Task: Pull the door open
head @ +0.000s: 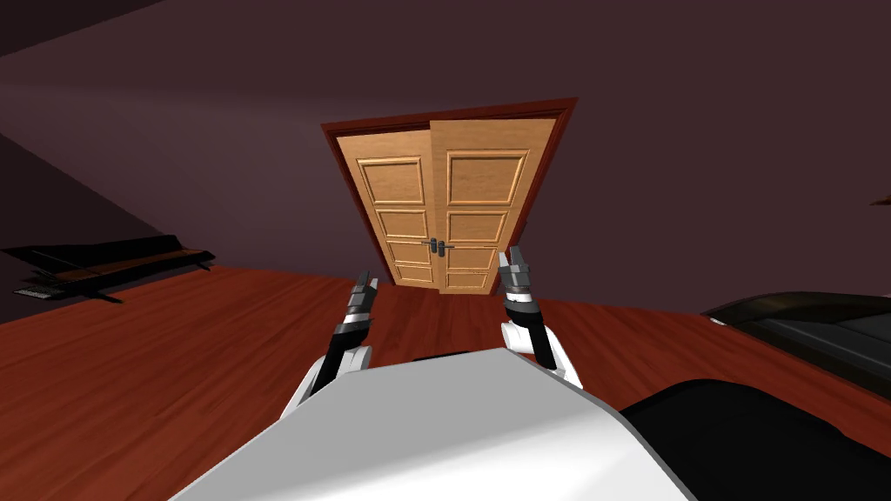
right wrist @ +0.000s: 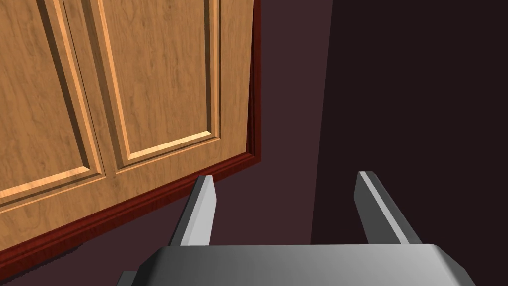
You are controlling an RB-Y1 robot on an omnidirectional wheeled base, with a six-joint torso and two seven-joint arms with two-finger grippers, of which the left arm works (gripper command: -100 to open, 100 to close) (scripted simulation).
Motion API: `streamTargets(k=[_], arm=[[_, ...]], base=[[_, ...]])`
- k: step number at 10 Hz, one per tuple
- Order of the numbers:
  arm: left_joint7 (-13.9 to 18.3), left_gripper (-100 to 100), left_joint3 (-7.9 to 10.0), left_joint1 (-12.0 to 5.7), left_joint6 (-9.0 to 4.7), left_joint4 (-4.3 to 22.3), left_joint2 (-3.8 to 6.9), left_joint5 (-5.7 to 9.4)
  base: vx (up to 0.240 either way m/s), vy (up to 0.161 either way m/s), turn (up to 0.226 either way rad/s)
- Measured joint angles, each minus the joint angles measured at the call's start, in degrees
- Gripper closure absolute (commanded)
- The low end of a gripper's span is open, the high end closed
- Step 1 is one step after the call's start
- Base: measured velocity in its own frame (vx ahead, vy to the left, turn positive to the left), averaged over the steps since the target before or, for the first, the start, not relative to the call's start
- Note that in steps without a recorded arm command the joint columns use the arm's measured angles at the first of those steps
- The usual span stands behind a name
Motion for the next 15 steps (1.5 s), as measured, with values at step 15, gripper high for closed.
streamTargets(k=[15], arm=[[6.74,-100,1.67,-8.45,-0.28,20.66,7.61,4.78]], base=[[0.102,-0.010,-0.091]])
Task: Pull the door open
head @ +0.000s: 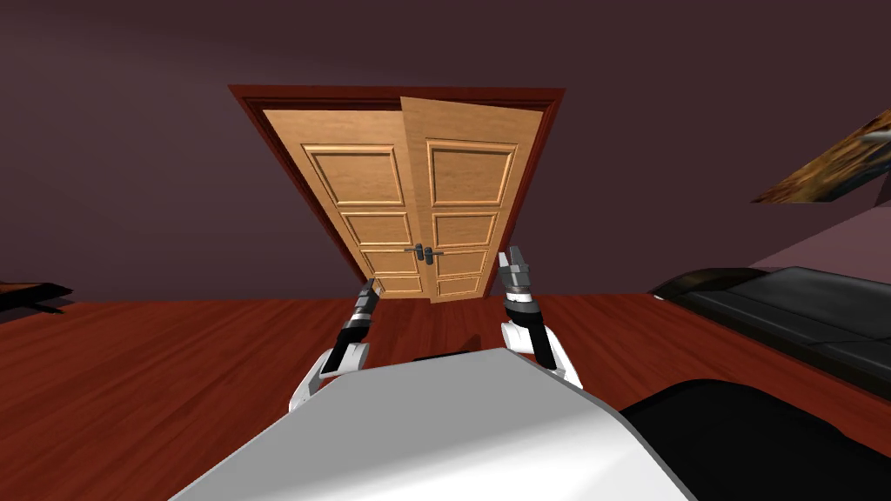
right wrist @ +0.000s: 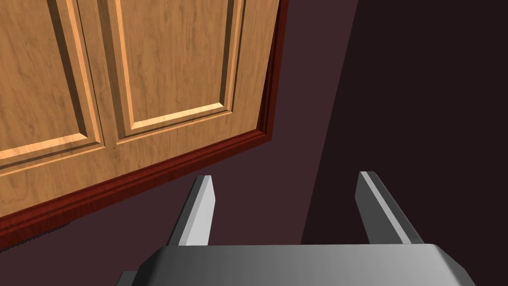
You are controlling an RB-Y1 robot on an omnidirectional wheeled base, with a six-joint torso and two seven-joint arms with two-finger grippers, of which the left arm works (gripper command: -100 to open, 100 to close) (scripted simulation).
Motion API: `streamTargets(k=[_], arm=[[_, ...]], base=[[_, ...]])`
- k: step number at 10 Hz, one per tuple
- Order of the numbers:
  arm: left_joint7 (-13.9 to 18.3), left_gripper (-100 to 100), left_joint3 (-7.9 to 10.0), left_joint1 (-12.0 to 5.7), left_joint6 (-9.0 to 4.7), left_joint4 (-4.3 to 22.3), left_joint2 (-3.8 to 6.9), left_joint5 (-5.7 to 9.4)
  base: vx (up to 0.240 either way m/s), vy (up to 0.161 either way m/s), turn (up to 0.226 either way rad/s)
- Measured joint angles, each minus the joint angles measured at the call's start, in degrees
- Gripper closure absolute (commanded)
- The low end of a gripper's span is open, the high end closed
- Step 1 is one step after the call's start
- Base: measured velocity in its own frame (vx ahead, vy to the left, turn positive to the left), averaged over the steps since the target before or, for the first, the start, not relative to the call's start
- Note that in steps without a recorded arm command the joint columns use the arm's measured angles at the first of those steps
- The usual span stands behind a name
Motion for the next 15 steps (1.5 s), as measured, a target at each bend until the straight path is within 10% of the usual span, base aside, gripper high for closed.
streamTargets(k=[15], arm=[[6.71,-100,1.26,-9.11,0.44,20.49,7.12,4.73]], base=[[0.111,-0.002,-0.096]])
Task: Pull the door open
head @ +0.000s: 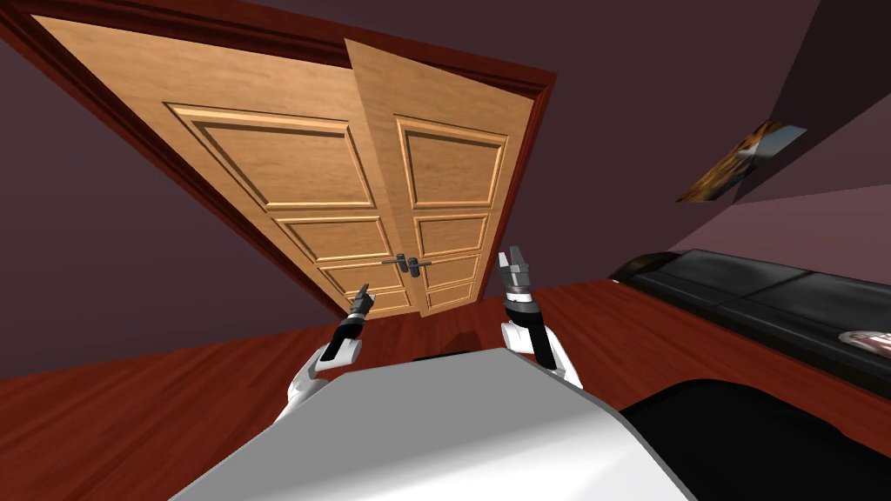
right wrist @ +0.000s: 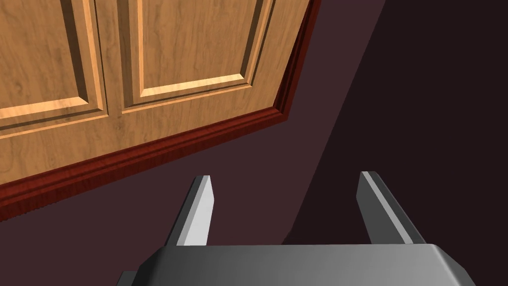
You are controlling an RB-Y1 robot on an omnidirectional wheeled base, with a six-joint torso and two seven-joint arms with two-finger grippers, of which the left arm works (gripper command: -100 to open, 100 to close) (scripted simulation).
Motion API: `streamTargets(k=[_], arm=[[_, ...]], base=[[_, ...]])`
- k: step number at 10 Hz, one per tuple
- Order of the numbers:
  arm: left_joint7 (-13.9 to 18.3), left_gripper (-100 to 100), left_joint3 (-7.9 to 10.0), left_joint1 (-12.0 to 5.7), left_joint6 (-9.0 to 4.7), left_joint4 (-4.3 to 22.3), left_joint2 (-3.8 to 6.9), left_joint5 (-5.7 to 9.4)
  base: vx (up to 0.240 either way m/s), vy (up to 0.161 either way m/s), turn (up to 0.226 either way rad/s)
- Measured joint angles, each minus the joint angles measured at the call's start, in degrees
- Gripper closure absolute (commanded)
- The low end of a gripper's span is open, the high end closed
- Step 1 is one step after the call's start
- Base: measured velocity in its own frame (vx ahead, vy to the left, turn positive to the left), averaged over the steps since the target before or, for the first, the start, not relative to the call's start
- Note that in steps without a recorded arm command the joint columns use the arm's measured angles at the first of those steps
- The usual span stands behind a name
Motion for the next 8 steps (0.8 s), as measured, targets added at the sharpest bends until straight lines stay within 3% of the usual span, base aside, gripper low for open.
streamTargets(k=[8], arm=[[2.93,-100,0.13,-4.36,-0.02,8.74,2.81,1.98]], base=[[0.139,-0.005,-0.100]])
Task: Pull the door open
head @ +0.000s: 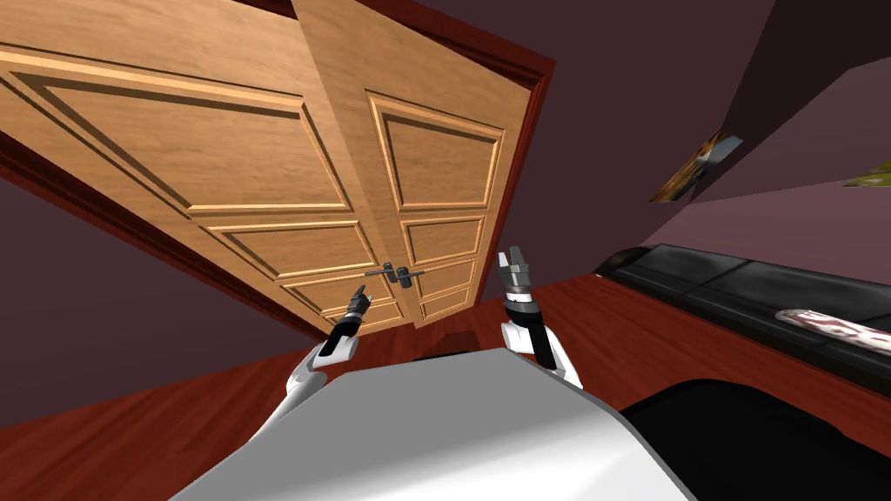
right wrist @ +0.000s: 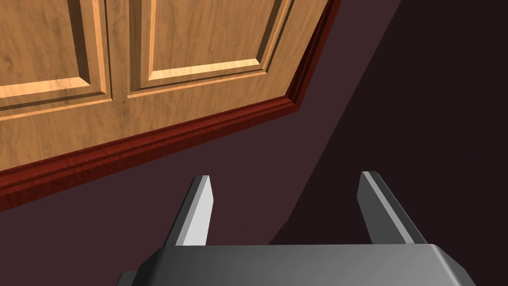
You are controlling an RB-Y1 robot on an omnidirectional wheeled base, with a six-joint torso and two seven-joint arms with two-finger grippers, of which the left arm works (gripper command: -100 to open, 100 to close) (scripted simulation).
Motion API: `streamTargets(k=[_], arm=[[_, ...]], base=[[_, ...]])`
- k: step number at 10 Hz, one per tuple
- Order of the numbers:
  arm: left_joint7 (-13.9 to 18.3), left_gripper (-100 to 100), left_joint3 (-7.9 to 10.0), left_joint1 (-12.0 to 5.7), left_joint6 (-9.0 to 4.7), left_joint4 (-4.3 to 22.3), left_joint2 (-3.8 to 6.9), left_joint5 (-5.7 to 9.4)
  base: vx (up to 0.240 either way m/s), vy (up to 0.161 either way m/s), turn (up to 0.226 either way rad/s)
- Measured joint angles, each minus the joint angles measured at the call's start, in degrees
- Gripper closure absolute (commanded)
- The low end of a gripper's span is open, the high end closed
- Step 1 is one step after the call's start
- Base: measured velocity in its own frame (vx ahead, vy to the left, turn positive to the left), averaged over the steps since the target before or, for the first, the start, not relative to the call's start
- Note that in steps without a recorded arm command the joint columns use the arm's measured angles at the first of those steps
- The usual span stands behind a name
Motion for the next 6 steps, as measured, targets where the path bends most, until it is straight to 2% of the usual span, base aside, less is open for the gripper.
streamTargets(k=[1,2,3,4,5,6], arm=[[0.33,-100,-0.11,-0.63,-0.01,1.00,0.22,0.20],[0.40,-100,-0.12,-0.73,-0.02,1.11,0.23,0.22],[0.56,-100,0.62,-0.70,-0.37,2.54,0.97,0.37],[0.23,-100,1.86,0.81,0.16,1.43,0.97,0.44],[0.59,-100,2.40,0.74,0.09,2.67,2.08,0.64],[0.71,-100,3.08,0.81,-0.44,3.89,2.30,0.66]], base=[[0.079,-0.007,-0.024],[0.026,0.096,0.126],[0.051,0.138,0.066],[0.077,0.104,-0.014],[0.161,0.088,-0.050],[0.180,0.043,-0.058]])
